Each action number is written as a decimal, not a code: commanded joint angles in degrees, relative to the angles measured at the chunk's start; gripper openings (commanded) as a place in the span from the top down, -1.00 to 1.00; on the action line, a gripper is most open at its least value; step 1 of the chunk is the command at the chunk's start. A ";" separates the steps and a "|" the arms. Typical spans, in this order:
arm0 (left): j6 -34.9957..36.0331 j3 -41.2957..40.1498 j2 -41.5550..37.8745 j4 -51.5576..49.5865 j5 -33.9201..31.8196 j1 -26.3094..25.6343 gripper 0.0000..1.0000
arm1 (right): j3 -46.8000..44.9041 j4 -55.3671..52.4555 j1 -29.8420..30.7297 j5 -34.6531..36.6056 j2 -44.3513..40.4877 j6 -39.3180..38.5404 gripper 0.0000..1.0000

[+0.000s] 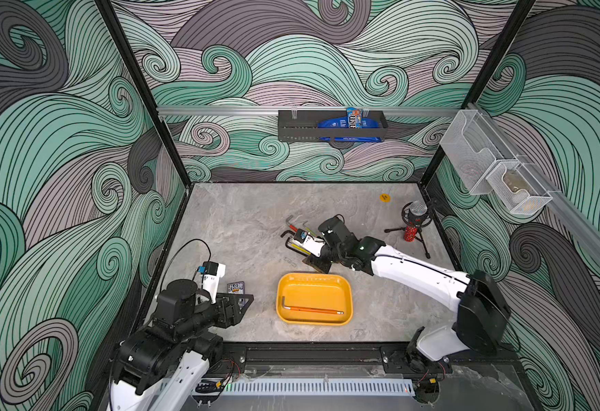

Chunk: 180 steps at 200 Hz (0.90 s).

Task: Put the hex key on the desktop into the storage box
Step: Pick up the Allen key from the center of the board.

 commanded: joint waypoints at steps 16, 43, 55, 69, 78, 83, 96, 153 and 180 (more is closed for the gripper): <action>1.40 0.13 1.12 1.42 0.96 -0.25 -0.40 | 5.24 -1.39 -4.50 -3.88 10.08 -3.64 -0.01; 1.36 0.57 1.62 1.80 0.91 -0.25 -0.40 | 8.79 -1.35 -6.30 -4.58 15.84 -6.17 0.09; 1.27 0.79 1.98 2.11 1.05 -0.22 -0.40 | 10.42 -1.48 -6.87 -4.51 18.24 -6.23 0.14; 1.23 1.16 2.21 2.25 1.14 -0.27 -0.40 | 12.79 -2.20 -7.13 -4.34 20.89 -5.79 0.19; 1.31 1.44 2.34 2.21 1.11 -0.22 -0.40 | 14.71 -3.15 -7.06 -4.70 22.48 -5.16 0.24; 1.38 1.60 2.45 2.10 1.16 -0.27 -0.40 | 15.61 -3.60 -7.02 -5.09 23.28 -4.63 0.26; 1.64 1.88 2.53 1.71 1.09 -0.19 -0.40 | 16.98 -4.05 -6.97 -5.29 24.68 -3.45 0.27; 2.03 2.20 2.70 1.49 0.84 -0.20 -0.40 | 18.05 -4.76 -6.43 -3.19 27.68 -3.36 0.26; 1.94 2.21 2.96 1.77 0.78 -0.27 -0.40 | 18.33 -5.01 -6.14 -2.19 28.95 -3.53 0.29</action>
